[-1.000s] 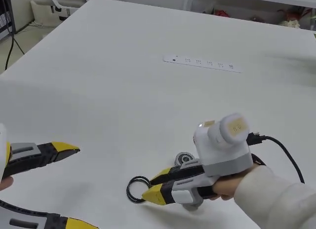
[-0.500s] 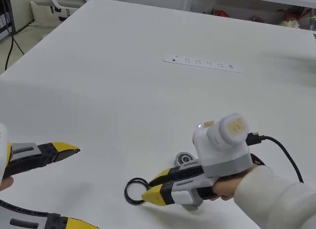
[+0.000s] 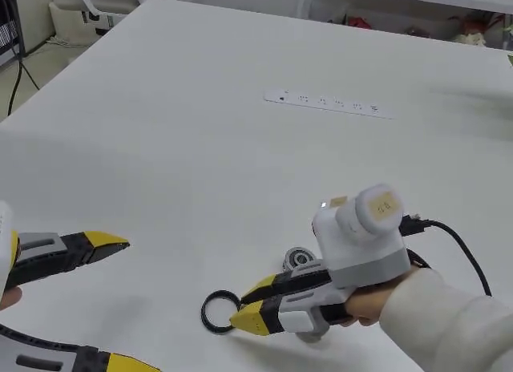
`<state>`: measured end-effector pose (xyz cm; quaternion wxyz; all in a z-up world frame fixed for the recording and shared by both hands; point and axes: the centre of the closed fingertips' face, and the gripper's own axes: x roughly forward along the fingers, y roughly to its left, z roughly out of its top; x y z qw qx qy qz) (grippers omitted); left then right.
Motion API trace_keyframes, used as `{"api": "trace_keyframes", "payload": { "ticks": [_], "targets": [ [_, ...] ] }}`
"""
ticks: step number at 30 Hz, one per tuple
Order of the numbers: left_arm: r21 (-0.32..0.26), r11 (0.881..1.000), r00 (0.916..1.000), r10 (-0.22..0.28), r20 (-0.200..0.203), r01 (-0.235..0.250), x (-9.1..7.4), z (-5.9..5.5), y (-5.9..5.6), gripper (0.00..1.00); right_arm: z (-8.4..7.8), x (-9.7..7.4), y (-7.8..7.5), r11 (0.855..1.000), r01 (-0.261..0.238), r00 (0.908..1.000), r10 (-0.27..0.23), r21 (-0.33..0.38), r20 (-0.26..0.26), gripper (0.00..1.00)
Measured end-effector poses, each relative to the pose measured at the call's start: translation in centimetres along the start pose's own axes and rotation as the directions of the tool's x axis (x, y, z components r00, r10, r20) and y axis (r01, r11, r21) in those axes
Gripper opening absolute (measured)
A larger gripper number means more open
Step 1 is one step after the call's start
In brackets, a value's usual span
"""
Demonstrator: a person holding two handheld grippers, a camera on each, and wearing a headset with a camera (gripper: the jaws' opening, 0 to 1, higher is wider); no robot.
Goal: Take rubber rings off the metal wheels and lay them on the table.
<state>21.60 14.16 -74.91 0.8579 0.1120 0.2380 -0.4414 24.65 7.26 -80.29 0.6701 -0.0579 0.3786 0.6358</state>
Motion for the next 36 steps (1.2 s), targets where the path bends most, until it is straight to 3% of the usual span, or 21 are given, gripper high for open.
{"api": "trace_keyframes", "payload": {
  "ticks": [9,20,29,36],
  "targets": [
    [0.004,1.0,1.0,0.0,0.002,0.0,0.0,0.2,-0.1,0.85,0.3,-0.5,-0.2,1.0,0.01,0.9999,-0.01,-0.005,0.009,0.17],
    [0.008,1.0,0.9999,0.008,0.008,-0.008,-0.2,0.6,0.0,0.87,1.9,-2.9,-1.4,0.998,0.065,0.9954,-0.065,0.002,0.07,0.2],
    [0.013,1.0,0.9996,0.023,0.019,-0.023,-0.6,1.2,0.1,0.88,3.4,-5.3,-2.3,0.993,0.115,0.9838,-0.115,0.003,0.138,0.25],
    [0.016,0.999,0.999,0.034,0.03,-0.035,-0.8,1.7,0.0,0.9,4.8,-7.7,-2.7,0.988,0.155,0.9671,-0.153,0.007,0.203,0.31]
  ]
}}
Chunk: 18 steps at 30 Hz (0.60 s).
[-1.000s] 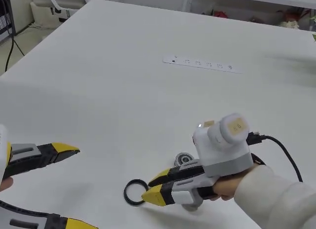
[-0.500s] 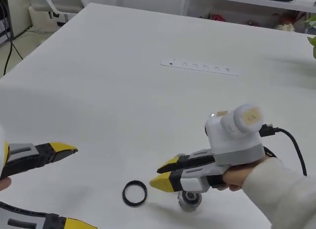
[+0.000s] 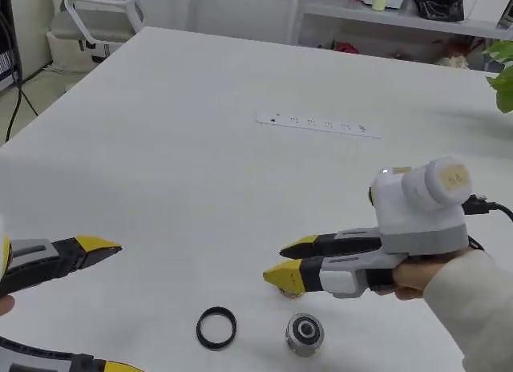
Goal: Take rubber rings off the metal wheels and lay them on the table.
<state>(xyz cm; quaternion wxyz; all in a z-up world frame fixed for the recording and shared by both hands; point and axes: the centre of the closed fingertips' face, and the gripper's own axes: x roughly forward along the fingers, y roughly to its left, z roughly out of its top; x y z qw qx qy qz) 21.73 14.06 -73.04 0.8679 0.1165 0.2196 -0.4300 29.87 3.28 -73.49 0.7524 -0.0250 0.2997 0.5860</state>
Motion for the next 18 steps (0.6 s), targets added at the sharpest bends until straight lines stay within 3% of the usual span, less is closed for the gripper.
{"api": "trace_keyframes", "payload": {
  "ticks": [5,13,18],
  "targets": [
    [0.002,1.0,1.0,0.003,0.005,-0.003,-0.1,0.2,-0.1,0.91,0.9,-1.6,-0.3,1.0,0.029,0.9989,-0.029,-0.008,0.036,0.39],
    [0.005,1.0,0.9998,0.011,0.019,-0.011,-0.5,0.5,-0.3,0.92,2.3,-4.4,0.6,0.998,0.049,0.9941,-0.046,-0.027,0.098,0.56],
    [0.006,1.0,0.9996,0.009,0.027,-0.009,-0.6,0.9,-0.5,0.93,2.0,-6.0,1.0,0.995,0.079,0.9934,-0.074,-0.055,0.088,0.64]
  ]
}}
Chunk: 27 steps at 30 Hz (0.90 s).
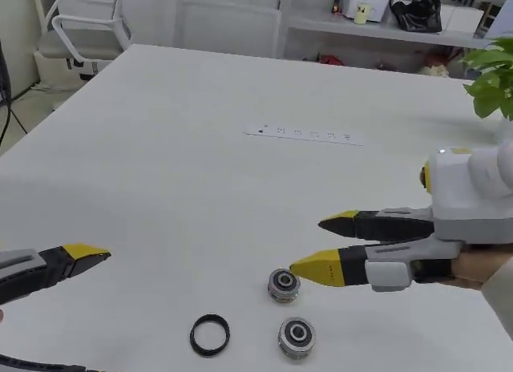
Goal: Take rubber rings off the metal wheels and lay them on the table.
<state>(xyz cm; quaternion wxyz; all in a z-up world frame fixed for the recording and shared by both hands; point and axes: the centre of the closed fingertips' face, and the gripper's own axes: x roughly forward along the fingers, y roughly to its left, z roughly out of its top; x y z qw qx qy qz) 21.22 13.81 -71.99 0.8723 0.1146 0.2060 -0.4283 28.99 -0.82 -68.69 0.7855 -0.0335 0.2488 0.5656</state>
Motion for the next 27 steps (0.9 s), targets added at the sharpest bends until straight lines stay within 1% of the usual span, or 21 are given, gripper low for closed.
{"api": "trace_keyframes", "payload": {
  "ticks": [2,6,12,15,18,20,24,27],
  "targets": [
    [0.001,1.0,1.0,0.0,0.002,0.0,0.0,0.1,-0.1,0.94,-0.1,-0.6,0.2,1.0,0.005,1.0,-0.005,-0.01,-0.006,0.67],
    [-0.002,1.0,1.0,0.003,0.007,-0.003,-0.2,0.3,-0.2,0.95,-0.5,-2.0,0.5,0.999,0.014,0.9998,-0.014,-0.033,-0.015,0.7],
    [-0.01,1.0,0.9999,0.012,0.009,-0.012,-0.5,0.4,-0.6,0.97,-0.9,-4.0,0.8,0.999,0.026,0.9997,-0.026,-0.043,-0.003,0.78],
    [-0.02,0.999,0.9995,0.029,0.013,-0.028,-0.9,0.5,-0.7,0.96,-1.0,-5.4,0.5,0.997,0.053,0.9985,-0.053,-0.055,0.012,0.78],
    [-0.027,0.999,0.9986,0.047,0.024,-0.047,-1.3,0.8,-0.5,0.96,-1.1,-6.3,0.4,0.996,0.066,0.9976,-0.064,-0.053,0.026,0.79],
    [-0.03,0.998,0.9984,0.051,0.026,-0.05,-1.3,0.9,-0.5,0.97,-1.3,-7.0,0.3,0.995,0.075,0.9968,-0.073,-0.061,0.032,0.8],
    [-0.035,0.997,0.9978,0.062,0.022,-0.062,-1.3,0.9,-0.4,1.0,-2.4,-8.1,-0.3,0.994,0.101,0.9944,-0.1,-0.043,0.035,0.84],
    [-0.046,0.997,0.9983,0.056,0.016,-0.055,-1.1,0.8,-0.5,1.0,-3.8,-8.7,-0.7,0.992,0.123,0.9922,-0.122,-0.028,0.023,0.86]
  ]
}}
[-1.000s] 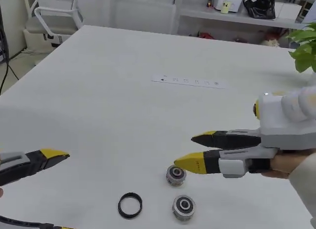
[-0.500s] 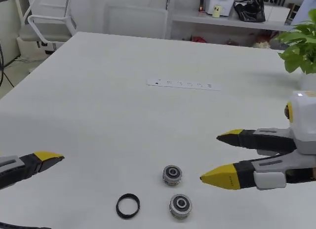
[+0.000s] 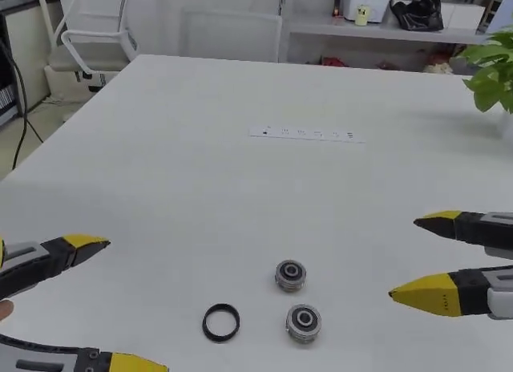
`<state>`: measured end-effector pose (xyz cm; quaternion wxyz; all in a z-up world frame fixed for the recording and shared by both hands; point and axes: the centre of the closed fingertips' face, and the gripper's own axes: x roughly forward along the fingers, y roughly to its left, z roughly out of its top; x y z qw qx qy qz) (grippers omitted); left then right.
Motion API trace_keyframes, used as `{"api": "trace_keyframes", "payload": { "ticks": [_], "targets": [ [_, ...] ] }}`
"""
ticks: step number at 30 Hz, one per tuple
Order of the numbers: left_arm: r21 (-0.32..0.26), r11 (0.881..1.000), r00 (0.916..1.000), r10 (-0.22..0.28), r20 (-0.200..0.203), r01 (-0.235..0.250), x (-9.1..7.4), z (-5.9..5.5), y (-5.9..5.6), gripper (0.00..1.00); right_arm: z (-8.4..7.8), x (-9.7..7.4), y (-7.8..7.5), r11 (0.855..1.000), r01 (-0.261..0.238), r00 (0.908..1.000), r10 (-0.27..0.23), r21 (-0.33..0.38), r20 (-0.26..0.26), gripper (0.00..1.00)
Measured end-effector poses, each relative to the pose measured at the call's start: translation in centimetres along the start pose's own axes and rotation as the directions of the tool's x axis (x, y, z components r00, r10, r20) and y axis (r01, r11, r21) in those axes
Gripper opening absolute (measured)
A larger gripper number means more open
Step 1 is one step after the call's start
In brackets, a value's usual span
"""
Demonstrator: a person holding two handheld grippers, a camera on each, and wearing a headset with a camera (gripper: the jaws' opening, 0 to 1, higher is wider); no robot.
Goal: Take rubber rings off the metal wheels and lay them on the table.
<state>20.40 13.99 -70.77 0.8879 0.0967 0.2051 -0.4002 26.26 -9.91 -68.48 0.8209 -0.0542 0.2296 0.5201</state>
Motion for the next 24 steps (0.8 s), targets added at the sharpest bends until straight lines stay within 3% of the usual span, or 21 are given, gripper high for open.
{"api": "trace_keyframes", "payload": {
  "ticks": [4,12,24],
  "targets": [
    [0.0,1.0,0.9998,-0.006,-0.018,0.006,0.3,-0.3,-0.1,1.0,-2.3,-0.6,-0.5,0.999,0.03,0.9993,-0.029,0.044,-0.022,0.87],
    [-0.025,1.0,0.9995,-0.01,-0.029,0.009,1.0,-1.0,-0.1,1.0,-5.9,0.0,-0.3,0.994,0.04,0.9969,-0.032,0.104,-0.072,0.9],
    [-0.052,0.999,0.9988,-0.009,-0.049,0.006,1.8,-1.7,-0.2,1.0,-8.7,1.5,0.8,0.99,0.013,0.9918,0.005,0.144,-0.128,0.9]
  ]
}}
